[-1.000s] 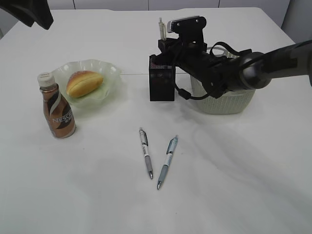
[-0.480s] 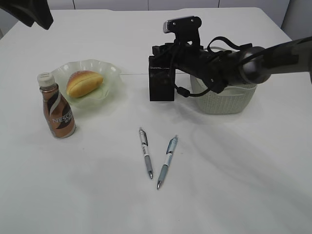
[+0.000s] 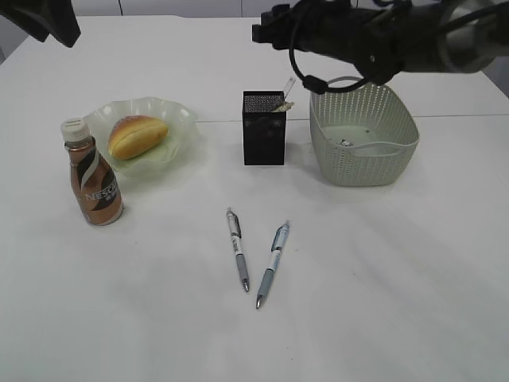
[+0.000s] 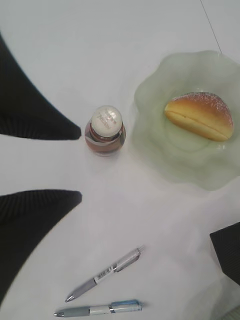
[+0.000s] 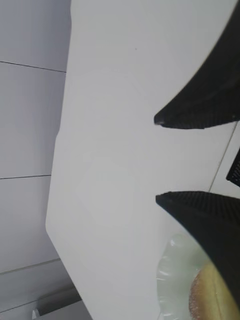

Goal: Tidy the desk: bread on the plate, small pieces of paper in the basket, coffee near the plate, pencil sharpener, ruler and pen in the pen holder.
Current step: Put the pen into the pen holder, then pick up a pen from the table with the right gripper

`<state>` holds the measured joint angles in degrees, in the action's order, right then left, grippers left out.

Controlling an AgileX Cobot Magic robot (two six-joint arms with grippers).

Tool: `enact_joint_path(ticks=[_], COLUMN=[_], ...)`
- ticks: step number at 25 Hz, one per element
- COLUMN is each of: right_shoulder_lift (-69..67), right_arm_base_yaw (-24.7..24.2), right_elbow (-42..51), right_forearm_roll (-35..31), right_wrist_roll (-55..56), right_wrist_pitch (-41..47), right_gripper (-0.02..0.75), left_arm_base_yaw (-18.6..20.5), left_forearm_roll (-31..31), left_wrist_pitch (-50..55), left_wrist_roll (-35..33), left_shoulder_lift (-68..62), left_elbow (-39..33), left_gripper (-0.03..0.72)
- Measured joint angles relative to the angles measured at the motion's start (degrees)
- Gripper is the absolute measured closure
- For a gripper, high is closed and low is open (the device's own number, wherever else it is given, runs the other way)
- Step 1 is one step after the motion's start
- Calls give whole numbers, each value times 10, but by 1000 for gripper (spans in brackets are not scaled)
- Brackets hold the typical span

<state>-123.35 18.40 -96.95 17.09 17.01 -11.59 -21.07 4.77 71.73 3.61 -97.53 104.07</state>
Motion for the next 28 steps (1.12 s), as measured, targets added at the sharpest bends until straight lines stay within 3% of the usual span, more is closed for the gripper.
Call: enact_joint_path(ticks=[5,10,21,28], right_shoulder_lift=[66,124,177,169], right_arm_base_yaw=[0,10,21,21], right_elbow=[0,0,0,-1], right_forearm_roll=[0,-19,-212,-278], right_wrist_roll=[24,32,35,38], right_wrist_pitch=[112,309,690,750], right_gripper=[397,397,397,397], left_arm_base_yaw=[0,0,0,0], left_forearm_roll=[5,7,-5,-24], left_wrist_pitch=[0,0,0,0], left_wrist_roll=[0,0,0,0], left_shoulder_lift=[0,0,0,0], left_elbow=[0,0,0,0], left_gripper=[447,447,446,447])
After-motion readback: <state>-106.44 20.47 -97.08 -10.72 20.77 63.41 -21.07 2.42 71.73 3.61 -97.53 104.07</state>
